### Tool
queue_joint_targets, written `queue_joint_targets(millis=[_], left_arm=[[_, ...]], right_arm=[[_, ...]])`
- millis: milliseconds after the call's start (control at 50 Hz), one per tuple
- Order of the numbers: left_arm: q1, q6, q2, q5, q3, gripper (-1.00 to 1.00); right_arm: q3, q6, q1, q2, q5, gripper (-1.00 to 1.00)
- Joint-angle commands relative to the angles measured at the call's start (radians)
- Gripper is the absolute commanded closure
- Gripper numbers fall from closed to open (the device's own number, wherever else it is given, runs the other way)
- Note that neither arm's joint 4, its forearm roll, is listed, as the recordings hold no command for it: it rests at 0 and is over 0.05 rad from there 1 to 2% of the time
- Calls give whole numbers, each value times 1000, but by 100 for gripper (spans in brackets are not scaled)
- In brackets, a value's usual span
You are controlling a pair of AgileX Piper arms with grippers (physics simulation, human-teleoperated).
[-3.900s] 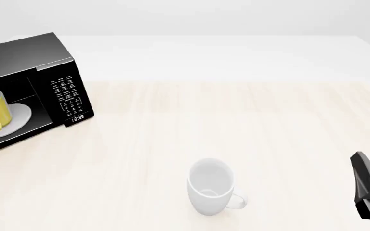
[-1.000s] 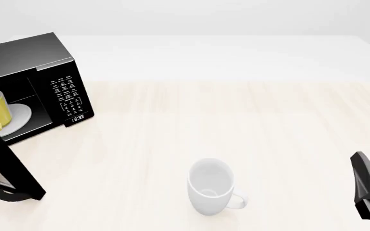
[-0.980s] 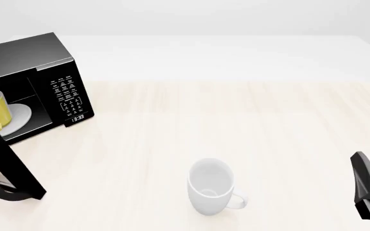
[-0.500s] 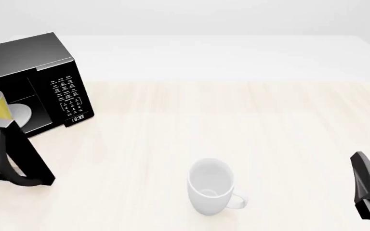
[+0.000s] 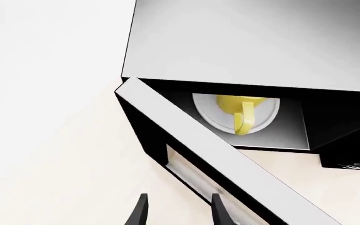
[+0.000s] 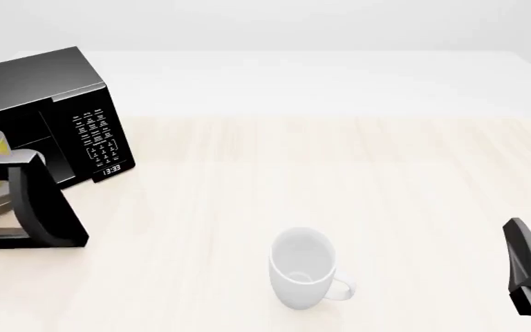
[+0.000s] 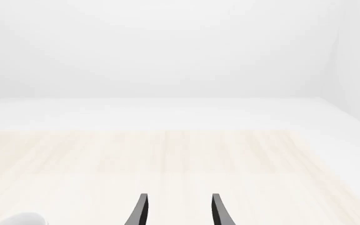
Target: Put the yellow and white mug in the microwave and close it.
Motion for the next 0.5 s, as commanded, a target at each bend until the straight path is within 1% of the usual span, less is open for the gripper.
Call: queue_joint_targets(millis=[20, 220, 500], left_arm=[[-15, -1, 33, -25, -31, -100], [-28, 0, 63, -29, -58, -100], [-43, 4, 93, -49, -72, -100]], right_arm=[[0, 0, 0, 0, 0, -100], [0, 0, 0, 0, 0, -100], [0, 0, 0, 0, 0, -100]])
